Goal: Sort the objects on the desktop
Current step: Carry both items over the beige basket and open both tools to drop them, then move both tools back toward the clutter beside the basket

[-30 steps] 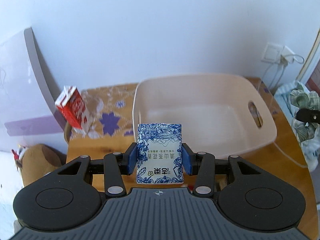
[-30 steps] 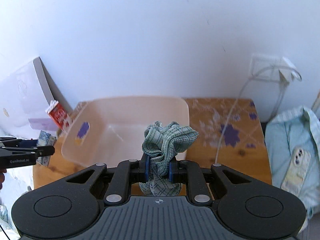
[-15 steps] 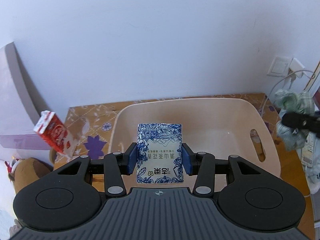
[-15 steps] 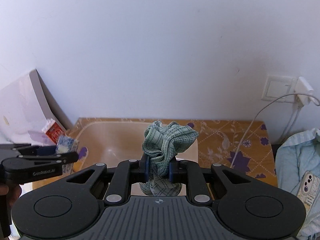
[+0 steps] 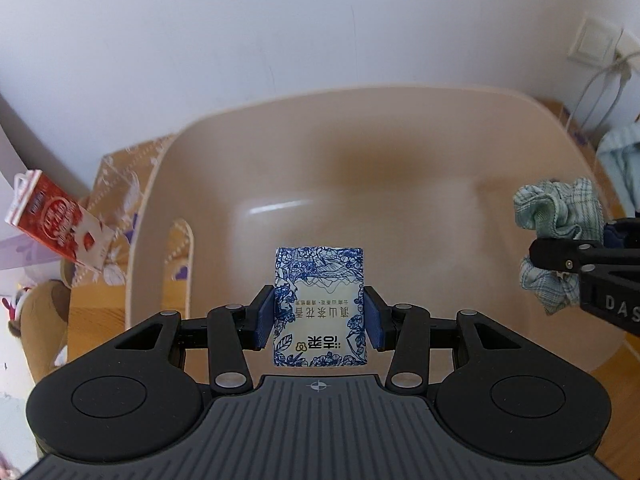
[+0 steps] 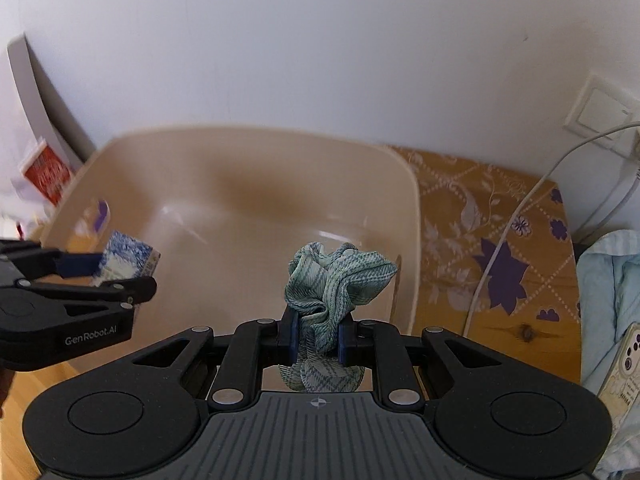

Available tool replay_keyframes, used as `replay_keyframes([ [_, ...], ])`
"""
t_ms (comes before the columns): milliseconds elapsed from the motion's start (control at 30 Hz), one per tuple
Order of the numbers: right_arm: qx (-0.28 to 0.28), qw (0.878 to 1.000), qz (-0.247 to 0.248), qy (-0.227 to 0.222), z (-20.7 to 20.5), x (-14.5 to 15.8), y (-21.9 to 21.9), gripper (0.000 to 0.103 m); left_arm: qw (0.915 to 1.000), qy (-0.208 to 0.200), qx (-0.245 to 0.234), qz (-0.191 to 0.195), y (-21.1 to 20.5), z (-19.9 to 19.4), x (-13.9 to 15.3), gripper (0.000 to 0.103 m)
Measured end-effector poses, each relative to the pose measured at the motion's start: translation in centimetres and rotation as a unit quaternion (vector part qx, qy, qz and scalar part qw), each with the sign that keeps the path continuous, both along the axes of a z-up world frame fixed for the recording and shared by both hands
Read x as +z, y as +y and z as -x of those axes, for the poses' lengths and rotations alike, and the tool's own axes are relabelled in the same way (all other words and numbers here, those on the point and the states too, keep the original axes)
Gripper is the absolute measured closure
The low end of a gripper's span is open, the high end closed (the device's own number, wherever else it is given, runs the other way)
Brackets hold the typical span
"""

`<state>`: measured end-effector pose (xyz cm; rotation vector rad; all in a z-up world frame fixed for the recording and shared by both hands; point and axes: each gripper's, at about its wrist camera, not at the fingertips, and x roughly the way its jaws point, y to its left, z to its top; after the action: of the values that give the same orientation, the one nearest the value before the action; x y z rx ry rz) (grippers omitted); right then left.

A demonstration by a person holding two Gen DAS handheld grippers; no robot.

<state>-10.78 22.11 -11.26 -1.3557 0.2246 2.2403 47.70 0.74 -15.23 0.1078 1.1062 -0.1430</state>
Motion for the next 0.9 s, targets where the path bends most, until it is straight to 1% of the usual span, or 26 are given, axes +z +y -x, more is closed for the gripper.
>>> replay_keyframes([
  [67, 0.007, 1.0, -0.002, -0.011, 0.1, -0.6, -0.2, 0.087, 0.9999, 0.01, -0.004, -0.01, -0.2, 0.0, -1.0, 0.056],
  [100, 0.023, 1.0, -0.01, -0.014, 0.2, -0.7, -0.5, 0.086, 0.9998, 0.016, -0.006, -0.013, -0.3, 0.0, -1.3, 0.056],
  [167, 0.035, 0.999, -0.016, -0.026, 0.6, -1.0, -0.8, 0.085, 0.9994, 0.028, -0.012, -0.016, -0.3, 0.0, -2.2, 0.056],
  [200, 0.041, 0.999, -0.02, -0.028, 0.7, -1.2, -0.6, 0.083, 0.9992, 0.032, -0.016, -0.016, -0.3, 0.1, -2.4, 0.056],
  [267, 0.049, 0.998, -0.025, -0.03, 0.8, -1.2, -0.9, 0.067, 0.999, 0.032, -0.024, -0.02, -0.3, 0.5, -2.7, 0.056],
  [333, 0.056, 0.998, -0.024, -0.023, 0.5, -0.9, -1.1, 0.051, 0.9993, 0.025, -0.024, -0.013, 0.0, 0.9, -2.5, 0.056],
  [400, 0.06, 0.998, -0.027, -0.014, 0.4, -0.7, -0.4, 0.039, 0.9997, 0.016, -0.02, -0.001, 0.6, 1.3, -2.0, 0.049],
  [467, 0.065, 0.997, -0.027, -0.004, -0.1, -0.3, -0.5, 0.036, 0.9998, 0.001, -0.021, 0.006, 1.2, 1.7, -1.3, 0.032],
  [500, 0.068, 0.997, -0.028, -0.001, -0.4, 0.0, -0.6, 0.032, 0.9998, -0.008, -0.02, 0.005, 1.3, 2.0, -0.9, 0.03],
  [567, 0.073, 0.997, -0.027, 0.012, -0.9, 0.7, -0.7, 0.028, 0.9996, -0.018, -0.02, 0.005, 2.1, 2.3, -0.4, 0.028],
  [600, 0.076, 0.997, -0.027, 0.019, -1.2, 1.1, -0.7, 0.025, 0.9996, -0.02, -0.021, 0.006, 2.5, 2.4, -0.2, 0.028],
  [667, 0.081, 0.996, -0.028, 0.037, -1.9, 2.0, -0.9, 0.022, 0.9994, -0.025, -0.022, 0.009, 3.0, 2.9, 0.4, 0.028],
  [700, 0.084, 0.995, -0.029, 0.045, -2.3, 2.4, -1.0, 0.017, 0.9993, -0.03, -0.023, 0.009, 3.4, 3.2, 0.7, 0.028],
  [733, 0.084, 0.995, -0.031, 0.053, -2.7, 2.9, -1.1, 0.009, 0.9991, -0.033, -0.024, 0.009, 3.4, 3.3, 0.9, 0.028],
  [800, 0.089, 0.993, -0.036, 0.072, -3.7, 3.9, -1.3, 0.003, 0.9987, -0.04, -0.03, 0.008, 3.3, 3.9, 2.0, 0.028],
  [833, 0.093, 0.992, -0.038, 0.08, -4.1, 4.2, -1.5, 0.002, 0.9985, -0.043, -0.033, 0.006, 3.2, 4.4, 3.0, 0.028],
  [900, 0.103, 0.99, -0.045, 0.09, -5.1, 4.8, -2.0, 0.0, 0.998, -0.05, -0.039, 0.005, 3.5, 4.7, 3.6, 0.028],
])
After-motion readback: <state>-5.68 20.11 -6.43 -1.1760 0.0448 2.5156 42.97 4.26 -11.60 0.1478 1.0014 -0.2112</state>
